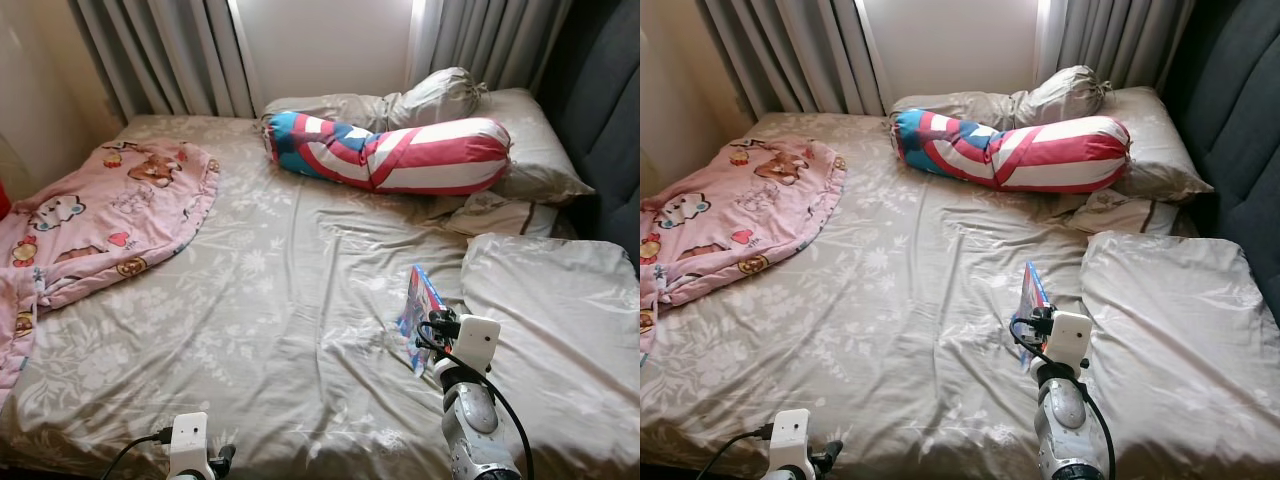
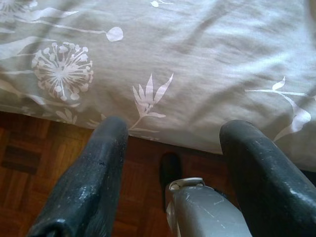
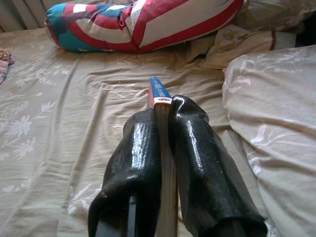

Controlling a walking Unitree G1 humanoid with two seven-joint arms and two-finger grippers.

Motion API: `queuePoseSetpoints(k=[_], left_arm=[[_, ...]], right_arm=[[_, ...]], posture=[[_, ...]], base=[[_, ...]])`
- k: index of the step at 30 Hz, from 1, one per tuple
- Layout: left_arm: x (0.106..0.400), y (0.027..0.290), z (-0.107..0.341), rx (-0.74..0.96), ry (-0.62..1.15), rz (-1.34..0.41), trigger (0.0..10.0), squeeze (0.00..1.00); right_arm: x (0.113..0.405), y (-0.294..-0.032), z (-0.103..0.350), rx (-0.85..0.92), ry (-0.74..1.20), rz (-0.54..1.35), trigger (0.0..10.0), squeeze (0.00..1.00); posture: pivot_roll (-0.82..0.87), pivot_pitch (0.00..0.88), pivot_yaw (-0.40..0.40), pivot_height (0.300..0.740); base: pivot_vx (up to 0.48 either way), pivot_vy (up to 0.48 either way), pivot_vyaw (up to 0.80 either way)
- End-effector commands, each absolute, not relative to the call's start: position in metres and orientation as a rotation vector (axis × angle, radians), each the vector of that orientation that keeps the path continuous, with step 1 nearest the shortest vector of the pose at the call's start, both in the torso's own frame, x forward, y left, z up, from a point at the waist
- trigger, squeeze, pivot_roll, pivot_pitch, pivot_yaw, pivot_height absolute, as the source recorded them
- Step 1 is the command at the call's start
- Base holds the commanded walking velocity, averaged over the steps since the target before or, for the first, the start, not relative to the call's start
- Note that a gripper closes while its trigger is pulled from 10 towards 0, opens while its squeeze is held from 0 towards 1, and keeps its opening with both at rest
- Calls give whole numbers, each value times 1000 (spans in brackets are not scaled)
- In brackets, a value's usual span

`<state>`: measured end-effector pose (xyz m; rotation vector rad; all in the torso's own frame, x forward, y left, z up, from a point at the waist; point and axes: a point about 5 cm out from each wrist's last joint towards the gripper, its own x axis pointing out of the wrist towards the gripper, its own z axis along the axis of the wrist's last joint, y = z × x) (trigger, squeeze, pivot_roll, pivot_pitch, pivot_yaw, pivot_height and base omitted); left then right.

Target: Clean up the room

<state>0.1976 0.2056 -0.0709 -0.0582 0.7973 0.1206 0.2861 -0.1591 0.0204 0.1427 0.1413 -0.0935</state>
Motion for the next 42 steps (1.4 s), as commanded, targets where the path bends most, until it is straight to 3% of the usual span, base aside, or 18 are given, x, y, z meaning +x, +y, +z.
queuePoseSetpoints(k=[1, 5, 17, 23, 31, 42], left_arm=[[189, 211, -74, -55, 821, 130, 10000, 0], [189, 210, -75, -56, 824, 130, 10000, 0], [212, 204, -62, -45, 728, 132, 10000, 0], [237, 211, -39, -70, 535, 143, 10000, 0], [275, 201, 2, -73, 259, 83, 10000, 0], [279, 192, 9, -83, 202, 62, 10000, 0]], right_arm=[[291, -156, 30, 143, 88, -82, 10000, 0], [292, -155, 28, 135, 113, -75, 10000, 0], [292, -153, 28, 136, 107, -65, 10000, 0], [290, -152, 29, 143, 98, -59, 10000, 0], [290, -150, 31, 159, 81, -48, 10000, 0], [291, -149, 31, 171, 81, -46, 10000, 0]], posture=[[46, 32, 16, 740], [45, 32, 16, 740], [48, 32, 16, 661], [40, 31, 18, 661], [42, 30, 20, 661], [41, 31, 21, 661]], base=[[0, 0, 0], [0, 0, 0], [0, 0, 0], [0, 0, 0], [0, 0, 0], [0, 0, 0]])
